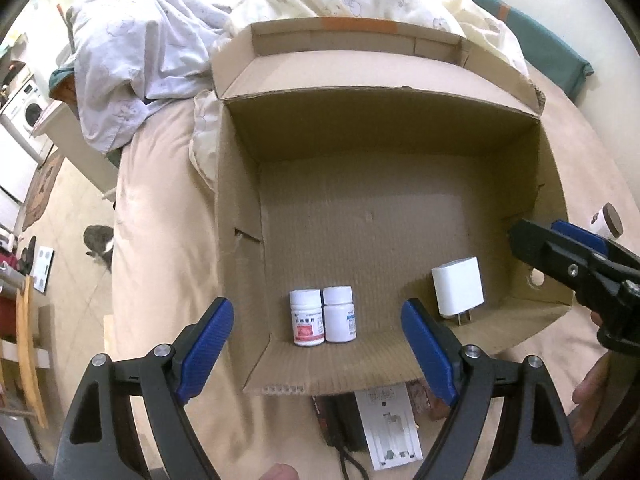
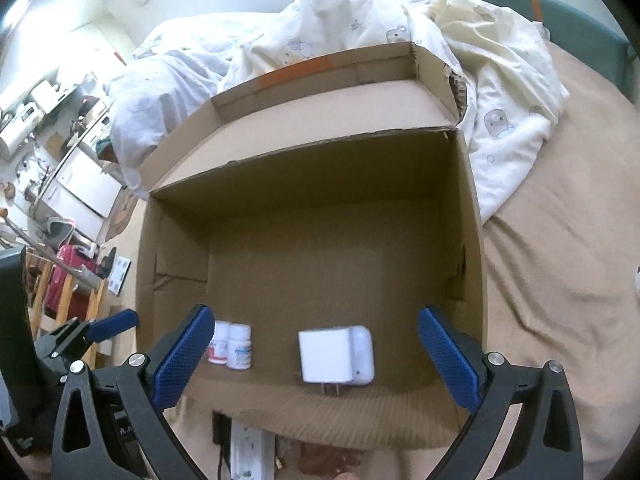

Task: Organize rigid objects
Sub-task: 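Withdraw both open grippers from the box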

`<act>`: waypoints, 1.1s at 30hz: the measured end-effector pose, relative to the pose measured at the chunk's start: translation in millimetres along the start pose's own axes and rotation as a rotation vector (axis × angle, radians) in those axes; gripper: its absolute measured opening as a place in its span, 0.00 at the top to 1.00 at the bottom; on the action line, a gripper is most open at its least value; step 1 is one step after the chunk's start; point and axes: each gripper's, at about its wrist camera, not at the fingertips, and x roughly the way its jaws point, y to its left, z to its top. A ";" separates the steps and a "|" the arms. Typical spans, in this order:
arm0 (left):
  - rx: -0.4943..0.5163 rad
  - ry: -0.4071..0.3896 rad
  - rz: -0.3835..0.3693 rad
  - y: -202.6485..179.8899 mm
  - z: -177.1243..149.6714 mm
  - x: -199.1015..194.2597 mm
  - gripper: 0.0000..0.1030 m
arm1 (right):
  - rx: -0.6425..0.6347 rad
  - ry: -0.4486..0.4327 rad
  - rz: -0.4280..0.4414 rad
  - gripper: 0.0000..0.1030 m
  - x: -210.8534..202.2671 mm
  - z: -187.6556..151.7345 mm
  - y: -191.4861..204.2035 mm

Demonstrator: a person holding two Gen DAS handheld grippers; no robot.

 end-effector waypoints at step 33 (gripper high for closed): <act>-0.121 0.048 0.013 35.4 -70.9 -15.3 0.03 | -0.045 0.028 -0.083 0.00 -49.2 -83.5 -11.3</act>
